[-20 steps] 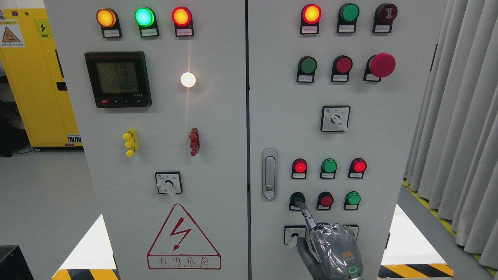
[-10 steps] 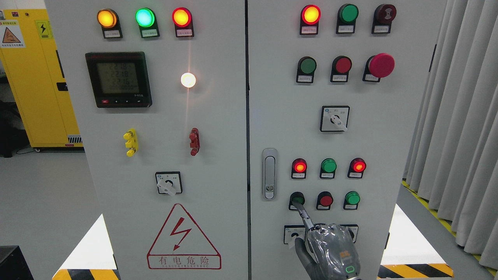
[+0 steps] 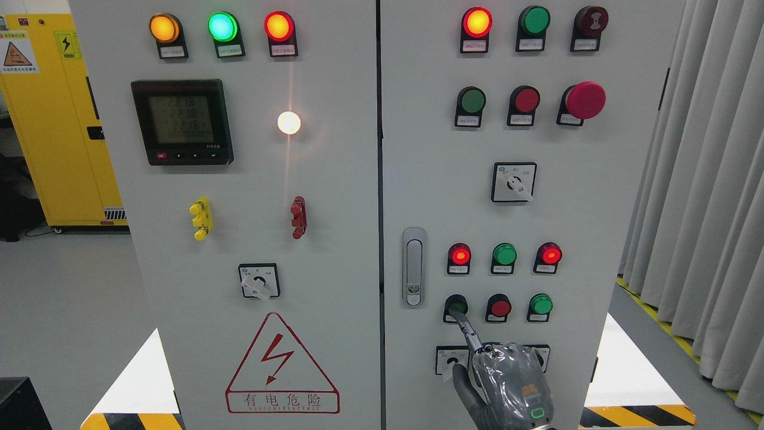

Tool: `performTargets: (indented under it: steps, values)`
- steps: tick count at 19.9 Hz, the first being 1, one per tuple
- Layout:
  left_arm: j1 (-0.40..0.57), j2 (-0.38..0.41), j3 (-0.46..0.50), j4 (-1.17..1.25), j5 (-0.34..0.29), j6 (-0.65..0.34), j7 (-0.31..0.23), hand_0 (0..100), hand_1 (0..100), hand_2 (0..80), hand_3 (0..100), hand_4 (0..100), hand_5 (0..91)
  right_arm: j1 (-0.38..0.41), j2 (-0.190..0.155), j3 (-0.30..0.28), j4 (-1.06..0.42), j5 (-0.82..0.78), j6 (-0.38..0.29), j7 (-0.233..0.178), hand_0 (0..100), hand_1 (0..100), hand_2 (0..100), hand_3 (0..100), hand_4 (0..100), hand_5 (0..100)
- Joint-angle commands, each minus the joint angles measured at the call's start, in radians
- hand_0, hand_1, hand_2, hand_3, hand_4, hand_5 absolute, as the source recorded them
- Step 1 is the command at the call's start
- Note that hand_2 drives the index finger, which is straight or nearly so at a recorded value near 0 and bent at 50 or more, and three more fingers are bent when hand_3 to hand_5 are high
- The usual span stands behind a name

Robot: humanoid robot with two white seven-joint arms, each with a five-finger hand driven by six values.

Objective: Press green start button
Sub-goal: 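Keep the right index finger on the green button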

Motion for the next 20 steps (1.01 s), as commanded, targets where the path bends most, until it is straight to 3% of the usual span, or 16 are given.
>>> performTargets:
  steps: [1, 6, 14, 17, 20]
  values:
    - [0.0, 0.0, 0.0, 0.0, 0.0, 0.0, -0.001, 12, 56, 0.0, 0, 0, 0.0, 0.019, 0.001, 0.009, -0.055, -0.002, -0.002, -0.011, 70, 90, 0, 97, 97, 100]
    - [0.0, 0.0, 0.0, 0.0, 0.0, 0.0, -0.001, 12, 56, 0.0, 0, 0, 0.0, 0.045, 0.001, 0.01, -0.097, -0.002, -0.01, -0.038, 71, 90, 0, 97, 97, 100]
    - [0.0, 0.0, -0.001, 0.0, 0.0, 0.0, -0.001, 12, 56, 0.0, 0, 0, 0.0, 0.082, 0.002, 0.022, -0.151, -0.022, -0.01, -0.043, 72, 90, 0, 97, 98, 100]
    - [0.0, -0.001, 0.0, 0.0, 0.0, 0.0, -0.001, 12, 56, 0.0, 0, 0, 0.0, 0.105, 0.004, 0.027, -0.172, -0.031, -0.013, -0.07, 73, 90, 0, 97, 98, 100]
    - [0.0, 0.0, 0.0, 0.0, 0.0, 0.0, -0.001, 12, 56, 0.0, 0, 0, 0.0, 0.139, 0.002, 0.052, -0.178, -0.19, -0.01, -0.078, 73, 90, 0, 97, 98, 100]
